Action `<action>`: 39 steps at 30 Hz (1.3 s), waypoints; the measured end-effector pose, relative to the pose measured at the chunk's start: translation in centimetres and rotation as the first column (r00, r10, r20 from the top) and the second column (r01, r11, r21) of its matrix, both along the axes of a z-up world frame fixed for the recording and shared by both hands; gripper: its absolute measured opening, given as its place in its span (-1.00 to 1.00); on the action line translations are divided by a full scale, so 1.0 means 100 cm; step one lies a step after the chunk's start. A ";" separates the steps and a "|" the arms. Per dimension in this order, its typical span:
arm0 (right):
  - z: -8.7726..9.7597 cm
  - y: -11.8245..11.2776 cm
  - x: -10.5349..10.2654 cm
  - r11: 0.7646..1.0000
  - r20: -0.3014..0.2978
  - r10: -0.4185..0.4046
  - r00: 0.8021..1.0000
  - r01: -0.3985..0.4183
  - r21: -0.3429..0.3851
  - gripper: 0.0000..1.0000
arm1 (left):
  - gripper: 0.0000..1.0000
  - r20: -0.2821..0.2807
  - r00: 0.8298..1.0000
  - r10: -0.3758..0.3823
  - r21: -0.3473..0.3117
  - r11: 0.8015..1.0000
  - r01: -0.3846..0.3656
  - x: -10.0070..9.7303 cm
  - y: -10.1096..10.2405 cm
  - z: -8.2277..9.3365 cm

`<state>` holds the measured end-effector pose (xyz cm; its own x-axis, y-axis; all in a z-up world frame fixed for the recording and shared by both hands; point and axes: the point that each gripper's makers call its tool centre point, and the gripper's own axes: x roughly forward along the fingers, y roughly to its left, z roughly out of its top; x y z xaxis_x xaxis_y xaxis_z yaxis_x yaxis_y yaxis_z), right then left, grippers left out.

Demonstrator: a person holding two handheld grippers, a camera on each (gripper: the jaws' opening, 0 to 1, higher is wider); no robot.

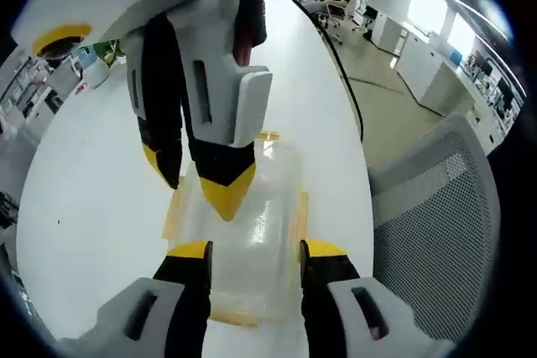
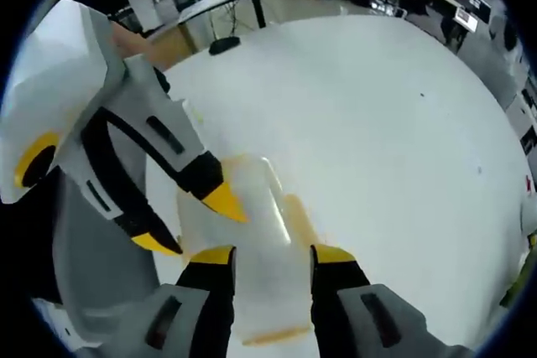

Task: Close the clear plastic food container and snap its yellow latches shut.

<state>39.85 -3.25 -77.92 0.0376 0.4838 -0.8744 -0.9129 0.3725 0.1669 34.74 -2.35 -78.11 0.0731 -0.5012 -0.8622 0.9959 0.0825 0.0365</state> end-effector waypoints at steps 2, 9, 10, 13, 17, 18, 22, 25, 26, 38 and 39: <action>0.000 -0.001 0.002 1.000 -0.005 -0.010 1.000 0.010 0.006 -0.32 | -0.17 0.000 1.000 0.000 0.001 1.000 0.000 0.000 0.000 0.000; -0.002 -0.003 0.001 1.000 -0.006 0.017 1.000 -0.017 -0.011 -0.29 | -0.13 0.011 1.000 -0.011 0.003 1.000 0.011 -0.002 -0.002 0.001; -0.003 -0.004 0.002 1.000 -0.002 0.024 1.000 -0.024 -0.015 -0.27 | -0.07 0.014 1.000 -0.016 0.005 1.000 0.016 -0.003 -0.003 0.000; -0.002 -0.003 0.005 1.000 -0.005 0.030 1.000 -0.030 -0.010 -0.25 | -0.01 0.028 0.999 -0.035 0.021 0.999 0.035 -0.005 -0.004 -0.002; 0.000 0.001 0.006 0.999 -0.021 0.052 0.998 -0.052 -0.003 -0.20 | 0.00 0.024 0.999 -0.042 0.016 0.999 0.042 -0.008 -0.008 0.000; 0.000 0.002 0.005 0.998 -0.032 0.058 0.998 -0.058 -0.003 -0.18 | 0.01 0.024 0.999 -0.044 0.015 0.999 0.043 -0.008 -0.010 0.001; -0.002 0.005 0.005 0.996 -0.052 0.084 0.995 -0.084 -0.004 -0.17 | 0.02 0.026 0.998 -0.052 0.029 0.998 0.051 -0.010 -0.011 -0.001; -0.003 0.008 0.004 0.995 -0.073 0.100 0.992 -0.100 0.001 -0.17 | 0.02 0.038 0.998 -0.052 0.029 0.998 0.050 -0.009 -0.012 -0.001; -0.003 0.008 0.003 0.994 -0.081 0.108 0.991 -0.109 -0.005 -0.17 | 0.02 0.040 0.998 -0.052 0.033 0.998 0.051 -0.010 -0.012 -0.001; -0.014 0.007 0.000 0.988 -0.157 0.151 0.976 -0.155 -0.015 -0.19 | -0.11 0.081 0.996 -0.021 0.034 0.999 0.018 -0.005 -0.013 -0.004; -0.015 0.006 0.001 0.985 -0.152 0.163 0.975 -0.169 -0.025 -0.22 | -0.10 0.067 0.998 0.003 0.031 1.000 -0.005 -0.006 -0.013 -0.005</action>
<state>39.92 -2.68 -79.41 -0.1724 0.4395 -0.8816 -0.9284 0.2265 0.2945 34.11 -3.67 -78.56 0.1331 -0.4739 -0.8705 0.9908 0.0846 0.1055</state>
